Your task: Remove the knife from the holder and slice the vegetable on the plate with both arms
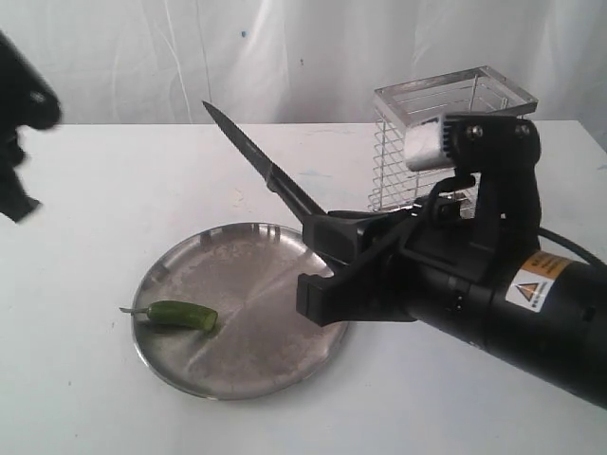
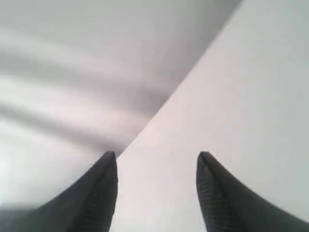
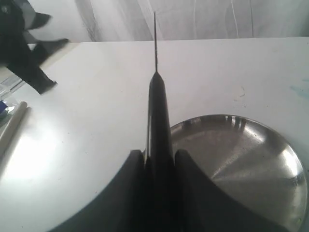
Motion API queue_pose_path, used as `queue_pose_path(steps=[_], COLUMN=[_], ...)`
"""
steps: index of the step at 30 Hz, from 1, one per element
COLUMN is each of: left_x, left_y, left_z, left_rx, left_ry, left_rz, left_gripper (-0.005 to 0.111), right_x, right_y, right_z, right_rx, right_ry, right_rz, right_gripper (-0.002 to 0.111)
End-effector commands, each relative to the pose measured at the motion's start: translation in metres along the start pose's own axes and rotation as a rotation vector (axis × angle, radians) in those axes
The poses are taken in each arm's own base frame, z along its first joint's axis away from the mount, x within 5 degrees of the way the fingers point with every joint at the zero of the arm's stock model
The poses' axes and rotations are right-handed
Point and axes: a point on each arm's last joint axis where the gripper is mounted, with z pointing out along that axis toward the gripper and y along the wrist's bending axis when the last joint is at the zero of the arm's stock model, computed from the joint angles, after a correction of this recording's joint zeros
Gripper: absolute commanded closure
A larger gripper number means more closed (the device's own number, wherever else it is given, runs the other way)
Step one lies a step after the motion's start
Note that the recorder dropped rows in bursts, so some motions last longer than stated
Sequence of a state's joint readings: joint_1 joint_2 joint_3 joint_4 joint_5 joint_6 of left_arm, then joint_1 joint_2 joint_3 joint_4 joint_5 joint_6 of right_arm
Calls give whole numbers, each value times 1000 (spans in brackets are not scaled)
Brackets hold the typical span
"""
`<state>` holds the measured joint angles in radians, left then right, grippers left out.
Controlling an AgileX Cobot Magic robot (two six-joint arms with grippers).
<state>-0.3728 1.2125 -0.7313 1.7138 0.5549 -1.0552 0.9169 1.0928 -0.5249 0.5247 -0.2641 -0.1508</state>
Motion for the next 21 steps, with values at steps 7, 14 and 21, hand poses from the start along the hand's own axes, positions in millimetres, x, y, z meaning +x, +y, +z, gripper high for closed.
queue_pose_path(steps=[7,14,21], left_x=[40,-7,-9], left_y=[-52,-75,-91], left_z=[-54,-87,-47], left_rx=[977,1527,1292], left_ry=[624,-70,-134], left_rz=[107,118,257], left_gripper=[82,55,47], right_x=[-8,-5,-5], right_y=[0,0,0], right_z=[-3,-3,-3], right_rx=[3,-1,-2], right_ry=[-68,-40,-40], right_rz=[24,22,19], right_gripper=[108,108,108])
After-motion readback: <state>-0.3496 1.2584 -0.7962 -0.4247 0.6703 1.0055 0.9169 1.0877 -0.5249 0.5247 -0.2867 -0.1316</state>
